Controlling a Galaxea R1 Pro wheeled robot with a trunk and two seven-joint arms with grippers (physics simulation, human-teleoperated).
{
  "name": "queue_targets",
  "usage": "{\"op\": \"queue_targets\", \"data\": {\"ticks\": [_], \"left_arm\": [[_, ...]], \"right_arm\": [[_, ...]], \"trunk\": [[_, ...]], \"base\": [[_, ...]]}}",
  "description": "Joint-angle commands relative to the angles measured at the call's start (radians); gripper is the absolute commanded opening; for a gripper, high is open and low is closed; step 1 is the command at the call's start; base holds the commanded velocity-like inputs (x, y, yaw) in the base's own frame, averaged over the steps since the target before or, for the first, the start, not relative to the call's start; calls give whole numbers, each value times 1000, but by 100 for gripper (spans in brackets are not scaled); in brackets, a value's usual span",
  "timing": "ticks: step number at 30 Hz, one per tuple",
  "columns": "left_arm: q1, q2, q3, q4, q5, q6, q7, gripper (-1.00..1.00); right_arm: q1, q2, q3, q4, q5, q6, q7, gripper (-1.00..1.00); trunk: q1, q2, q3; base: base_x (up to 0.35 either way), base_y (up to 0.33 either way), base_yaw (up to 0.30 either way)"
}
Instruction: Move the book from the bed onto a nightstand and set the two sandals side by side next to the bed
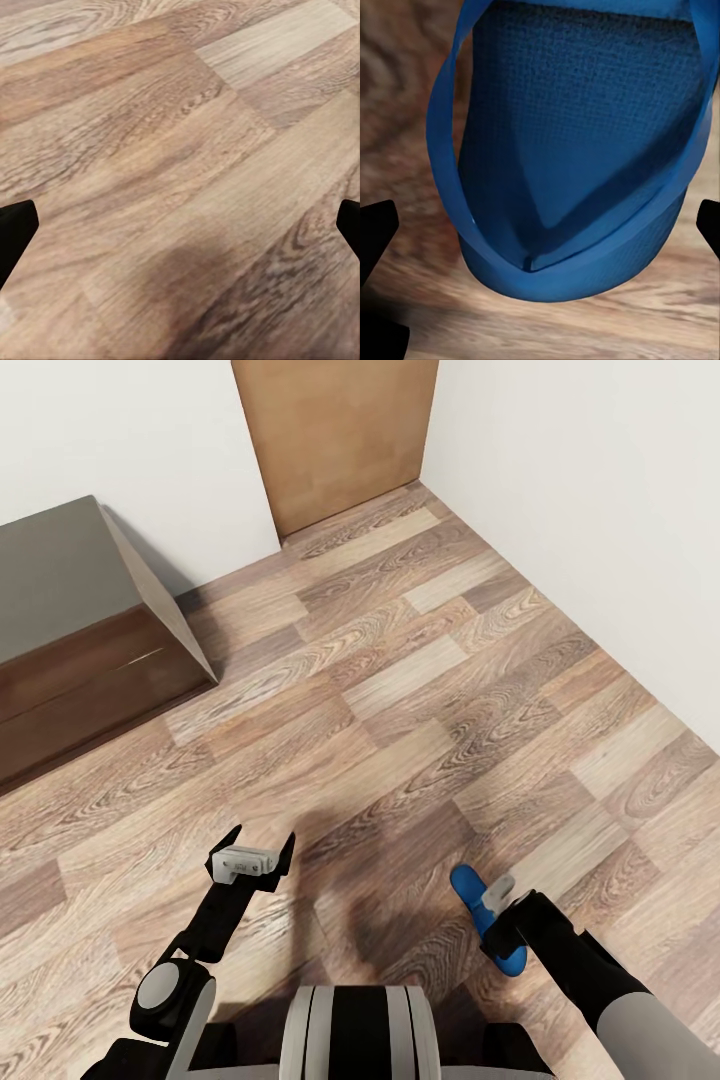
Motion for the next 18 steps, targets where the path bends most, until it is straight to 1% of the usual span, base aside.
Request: {"op": "queue_targets", "data": {"ticks": [1, 8, 12, 18], "left_arm": [[0, 0, 1, -1, 2, 3, -4, 100], [0, 0, 1, -1, 2, 3, -4, 100], [0, 0, 1, -1, 1, 3, -4, 100], [0, 0, 1, -1, 1, 3, -4, 100]], "right_arm": [[0, -1, 3, -2, 11, 3, 8, 100], [0, -1, 3, -1, 11, 3, 8, 100], [0, -1, 3, -2, 11, 3, 8, 100], [0, -2, 3, -2, 11, 3, 8, 100]], "trunk": [[0, 0, -1], [0, 0, -1], [2, -1, -16], [2, -1, -16]], "base": [[0, 0, 0], [0, 0, 0], [0, 0, 0], [0, 0, 0]]}}
